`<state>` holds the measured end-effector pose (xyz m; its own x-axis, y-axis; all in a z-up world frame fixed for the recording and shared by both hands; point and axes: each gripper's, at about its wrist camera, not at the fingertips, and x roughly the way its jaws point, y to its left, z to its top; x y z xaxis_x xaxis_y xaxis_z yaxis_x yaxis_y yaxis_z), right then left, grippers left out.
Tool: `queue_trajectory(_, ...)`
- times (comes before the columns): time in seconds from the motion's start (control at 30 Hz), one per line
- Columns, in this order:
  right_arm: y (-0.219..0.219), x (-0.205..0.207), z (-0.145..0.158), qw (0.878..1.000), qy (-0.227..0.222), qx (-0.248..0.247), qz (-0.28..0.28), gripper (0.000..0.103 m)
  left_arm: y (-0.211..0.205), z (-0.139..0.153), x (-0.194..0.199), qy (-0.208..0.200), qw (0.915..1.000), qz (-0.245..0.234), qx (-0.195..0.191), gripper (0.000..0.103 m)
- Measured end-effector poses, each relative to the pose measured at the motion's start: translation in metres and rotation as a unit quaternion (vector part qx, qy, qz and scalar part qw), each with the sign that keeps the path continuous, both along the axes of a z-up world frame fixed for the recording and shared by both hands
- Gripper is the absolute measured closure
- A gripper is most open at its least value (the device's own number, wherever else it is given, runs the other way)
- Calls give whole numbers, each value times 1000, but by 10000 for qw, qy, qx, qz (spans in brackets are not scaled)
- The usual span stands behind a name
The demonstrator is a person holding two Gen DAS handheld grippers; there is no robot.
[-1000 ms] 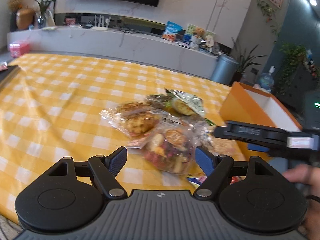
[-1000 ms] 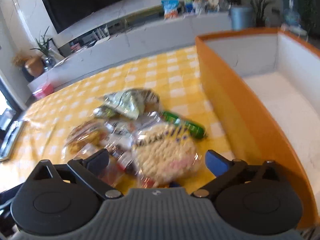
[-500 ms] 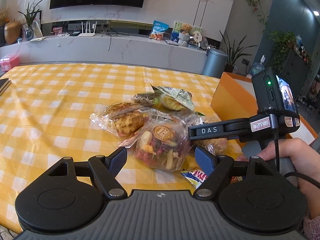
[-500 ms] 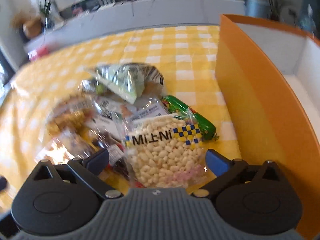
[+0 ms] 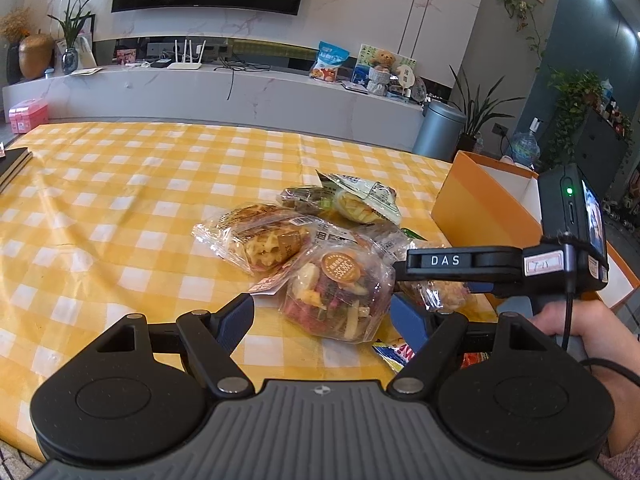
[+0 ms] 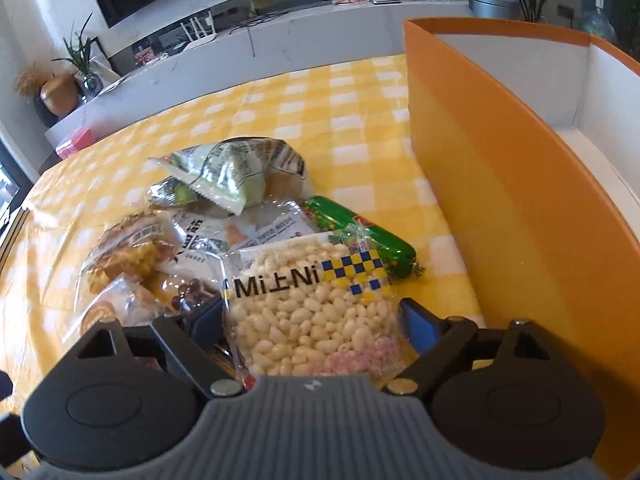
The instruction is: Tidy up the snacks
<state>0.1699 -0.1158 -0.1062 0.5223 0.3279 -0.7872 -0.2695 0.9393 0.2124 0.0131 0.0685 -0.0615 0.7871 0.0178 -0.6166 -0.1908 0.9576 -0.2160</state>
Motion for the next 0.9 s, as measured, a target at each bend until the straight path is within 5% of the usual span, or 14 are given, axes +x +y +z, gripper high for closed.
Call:
queue_trajectory(0.07, 7, -2, -1, 9998, 30, -27, 197, 4, 1, 0, 2, 33, 10000, 24, -38, 12)
queue_trajectory(0.2, 24, -4, -11, 9967, 151, -519, 599, 3, 5, -2, 3, 104, 9994, -11, -316, 12)
queue_trajectory(0.37, 29, -5, -16, 9958, -63, -646, 640, 3, 4, -1, 1, 74, 9998, -4, -202, 12)
queue_trajectory(0.57, 19, -7, -9, 9981, -194, -372, 448, 20, 11, 0, -2, 28, 9995, 79, -299, 12)
queue_trajectory(0.9, 10, -23, 12, 9975, -589, -346, 177, 22, 10, 3, -1, 2, 9998, 146, -165, 12)
